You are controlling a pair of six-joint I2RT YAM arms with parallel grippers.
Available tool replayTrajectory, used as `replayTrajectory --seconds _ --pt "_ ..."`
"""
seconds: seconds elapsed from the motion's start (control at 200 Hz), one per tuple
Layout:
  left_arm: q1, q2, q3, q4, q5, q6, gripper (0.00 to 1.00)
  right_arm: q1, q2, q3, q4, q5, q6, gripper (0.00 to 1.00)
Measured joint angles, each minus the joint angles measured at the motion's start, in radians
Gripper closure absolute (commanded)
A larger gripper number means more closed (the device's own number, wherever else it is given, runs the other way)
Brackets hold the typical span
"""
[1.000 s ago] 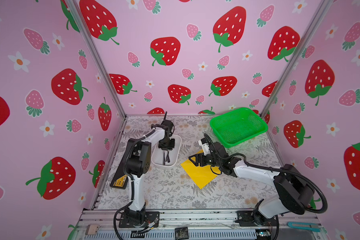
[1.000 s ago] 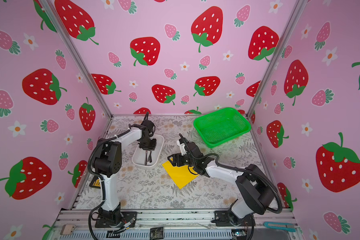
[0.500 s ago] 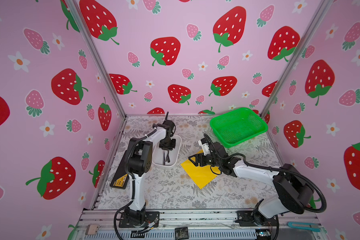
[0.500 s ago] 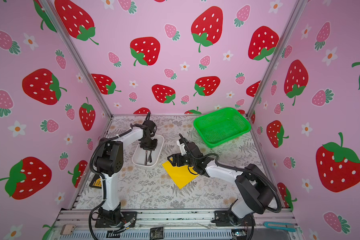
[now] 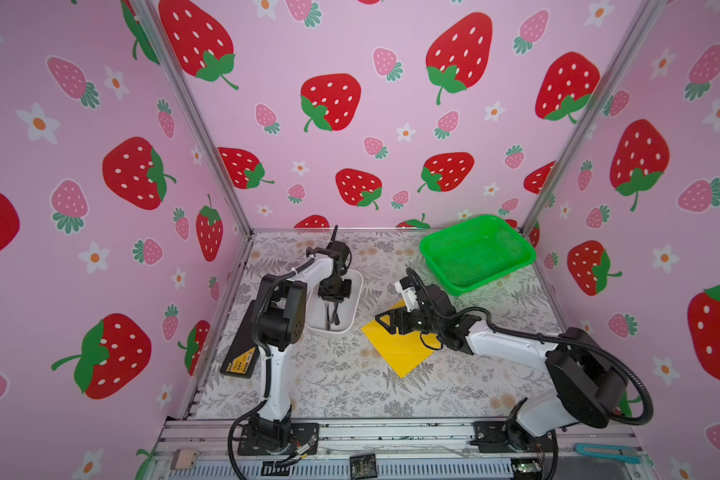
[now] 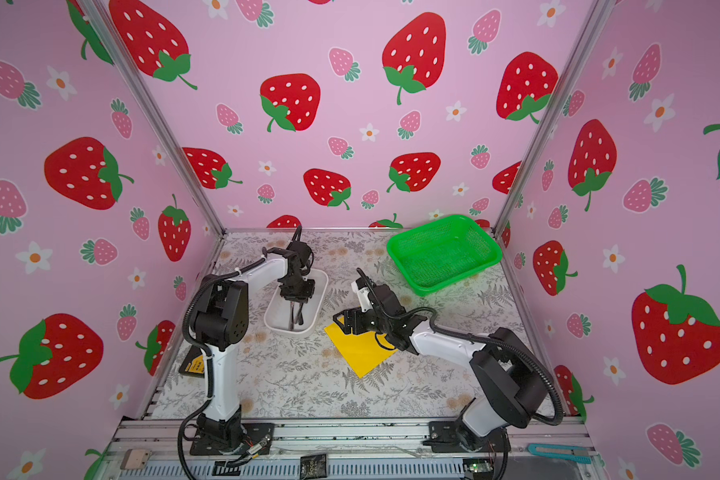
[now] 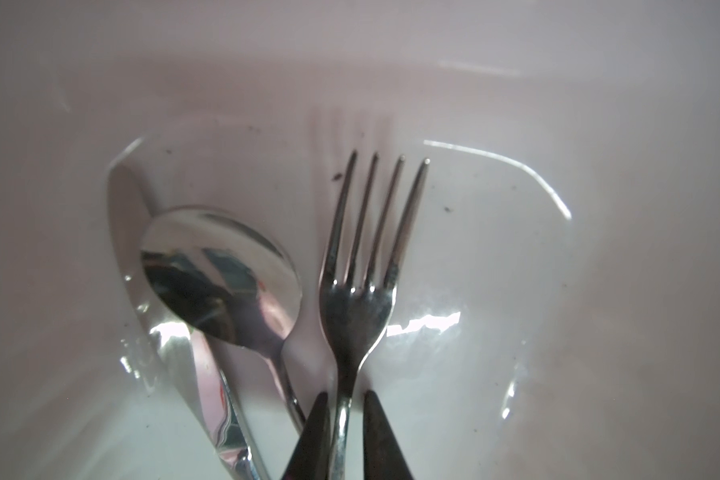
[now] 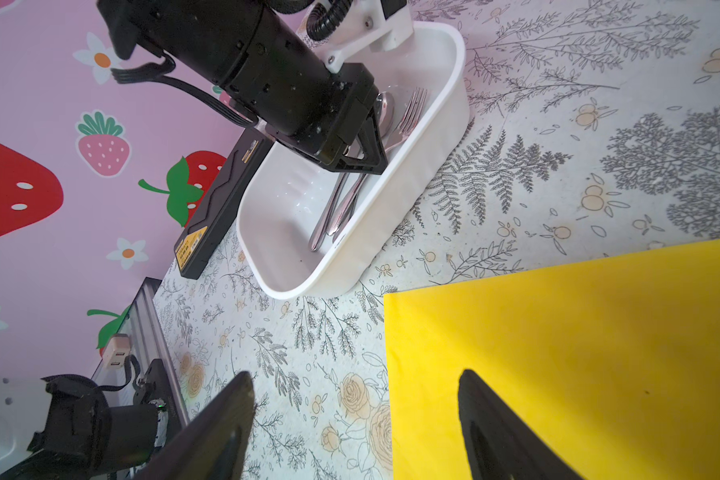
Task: Place the utensils on the paper napkin and roll it up
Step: 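Close the left gripper on the fork handle and lift it from the tray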
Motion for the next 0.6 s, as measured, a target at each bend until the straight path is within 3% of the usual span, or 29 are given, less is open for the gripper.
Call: replayTrajectory --seconds 0.215,0.26,0.445,0.6 --pt "-0.001 0.000 0.001 -0.003 -0.002 0.002 0.93 0.001 0.000 0.000 0.000 0.018 0.004 0.21" --pt "-0.002 -0.002 0.001 -0.004 -0.002 0.003 1.00 0.001 0.000 0.000 0.000 0.027 0.006 0.21" --pt "-0.010 -0.037 0.000 -0.021 -0.003 -0.010 1.00 0.002 -0.015 -0.018 -0.012 0.106 0.007 0.20" --pt "-0.011 -0.157 -0.029 -0.031 -0.010 -0.033 1.00 0.002 -0.073 -0.051 -0.027 0.180 0.010 0.19"
